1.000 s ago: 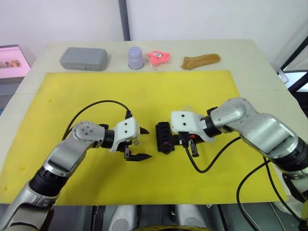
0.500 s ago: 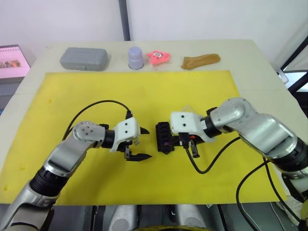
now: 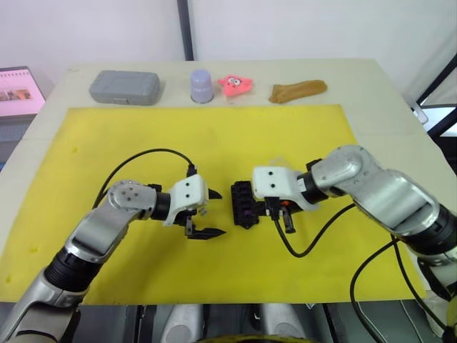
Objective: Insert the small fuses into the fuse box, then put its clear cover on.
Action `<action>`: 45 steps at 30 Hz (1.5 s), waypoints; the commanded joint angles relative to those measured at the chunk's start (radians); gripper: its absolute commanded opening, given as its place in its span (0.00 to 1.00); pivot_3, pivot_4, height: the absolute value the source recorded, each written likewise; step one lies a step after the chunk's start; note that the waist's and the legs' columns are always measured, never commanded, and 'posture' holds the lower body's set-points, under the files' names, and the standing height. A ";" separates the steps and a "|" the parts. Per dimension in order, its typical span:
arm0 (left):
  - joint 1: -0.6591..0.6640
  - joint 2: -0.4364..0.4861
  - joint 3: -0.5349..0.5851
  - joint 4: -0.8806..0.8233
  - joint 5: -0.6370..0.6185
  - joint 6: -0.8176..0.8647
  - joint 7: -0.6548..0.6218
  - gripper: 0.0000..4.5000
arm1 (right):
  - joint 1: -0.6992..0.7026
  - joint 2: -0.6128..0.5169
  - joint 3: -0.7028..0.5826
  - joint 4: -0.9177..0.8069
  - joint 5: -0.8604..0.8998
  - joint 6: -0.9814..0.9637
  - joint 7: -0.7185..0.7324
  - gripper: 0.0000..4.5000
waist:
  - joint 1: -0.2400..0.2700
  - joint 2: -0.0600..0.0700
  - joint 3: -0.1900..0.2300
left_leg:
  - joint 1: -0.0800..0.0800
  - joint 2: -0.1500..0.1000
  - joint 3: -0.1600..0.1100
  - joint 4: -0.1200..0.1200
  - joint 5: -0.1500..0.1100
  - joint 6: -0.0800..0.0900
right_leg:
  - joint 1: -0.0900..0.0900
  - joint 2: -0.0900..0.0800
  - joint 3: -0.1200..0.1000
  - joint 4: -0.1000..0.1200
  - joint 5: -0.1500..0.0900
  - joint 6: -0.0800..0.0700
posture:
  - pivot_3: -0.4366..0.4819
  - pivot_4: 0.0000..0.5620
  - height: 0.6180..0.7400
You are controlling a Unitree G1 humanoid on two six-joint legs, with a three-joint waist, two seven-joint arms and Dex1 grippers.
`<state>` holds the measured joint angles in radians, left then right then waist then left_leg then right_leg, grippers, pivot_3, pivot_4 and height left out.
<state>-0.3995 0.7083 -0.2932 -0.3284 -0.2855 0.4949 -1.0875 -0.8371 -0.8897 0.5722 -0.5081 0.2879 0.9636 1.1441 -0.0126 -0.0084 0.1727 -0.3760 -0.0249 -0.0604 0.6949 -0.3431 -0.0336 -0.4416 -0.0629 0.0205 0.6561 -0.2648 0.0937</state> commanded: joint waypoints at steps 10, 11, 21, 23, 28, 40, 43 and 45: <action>-0.003 -0.003 0.005 -0.037 -0.001 0.001 0.010 0.99 | -0.005 0.007 0.002 -0.004 -0.029 -0.029 0.008 0.00 | 0.000 0.000 0.000 | 0.000 0.000 0.000 0.000 0.000 0.000 | 0.000 0.000 0.000 0.000 0.000 0.000 | 0.48 0.27 1.00; -0.004 -0.005 0.003 -0.036 -0.001 0.001 0.011 0.99 | -0.005 0.007 0.006 -0.001 -0.036 -0.033 0.007 0.00 | 0.000 0.000 0.000 | 0.000 0.000 0.000 0.001 0.000 0.000 | 0.000 0.000 0.000 0.000 0.000 0.000 | 0.48 0.27 1.00; -0.004 -0.009 -0.002 -0.034 0.004 -0.003 0.015 0.99 | 0.000 0.013 0.045 0.004 -0.087 -0.069 0.028 0.00 | 0.000 0.000 0.000 | 0.000 0.000 0.000 0.001 0.000 0.000 | 0.001 0.000 0.000 0.001 0.000 0.000 | 0.48 0.27 1.00; -0.003 -0.009 -0.001 -0.034 0.005 -0.003 0.017 0.99 | 0.000 0.017 0.048 0.002 -0.090 -0.069 0.034 0.00 | 0.000 0.000 0.000 | 0.000 0.000 0.000 0.001 0.000 0.000 | 0.001 0.000 0.000 0.001 0.000 0.000 | 0.48 0.27 1.00; -0.001 -0.012 -0.001 -0.036 0.006 -0.002 0.023 0.99 | -0.007 0.026 0.068 0.014 -0.129 -0.070 0.027 0.00 | -0.001 0.000 0.000 | 0.001 0.000 0.000 0.001 0.000 0.000 | 0.001 0.000 0.000 0.001 0.000 0.000 | 0.48 0.27 1.00; 0.000 -0.017 -0.004 -0.035 0.011 -0.008 0.021 0.99 | -0.004 0.023 0.043 -0.001 -0.152 -0.081 0.037 0.00 | 0.000 0.000 0.000 | 0.001 0.000 0.000 0.002 0.000 0.000 | 0.001 0.000 0.000 0.002 0.000 0.000 | 0.48 0.27 1.00; -0.003 -0.018 -0.004 -0.030 0.012 -0.011 0.018 0.99 | -0.003 0.023 0.037 -0.002 -0.150 -0.080 0.036 0.00 | 0.000 0.000 0.000 | 0.001 0.000 0.000 0.002 0.000 0.000 | 0.001 0.000 0.000 0.002 0.000 0.000 | 0.48 0.27 1.00; -0.006 -0.019 -0.004 -0.027 0.013 -0.012 0.017 0.99 | -0.002 0.024 0.034 -0.002 -0.149 -0.078 0.034 0.00 | 0.000 0.000 0.000 | 0.001 0.000 0.000 0.002 0.000 0.000 | 0.001 0.000 0.000 0.002 0.000 0.000 | 0.48 0.27 1.00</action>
<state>-0.3995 0.6940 -0.3000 -0.3291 -0.2718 0.4951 -1.0682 -0.8335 -0.8632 0.6216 -0.5026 0.1584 0.8812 1.1840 -0.0130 -0.0084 0.1723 -0.3749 -0.0250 -0.0604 0.6973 -0.3434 -0.0331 -0.4403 -0.0628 0.0204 0.6586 -0.2648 0.0937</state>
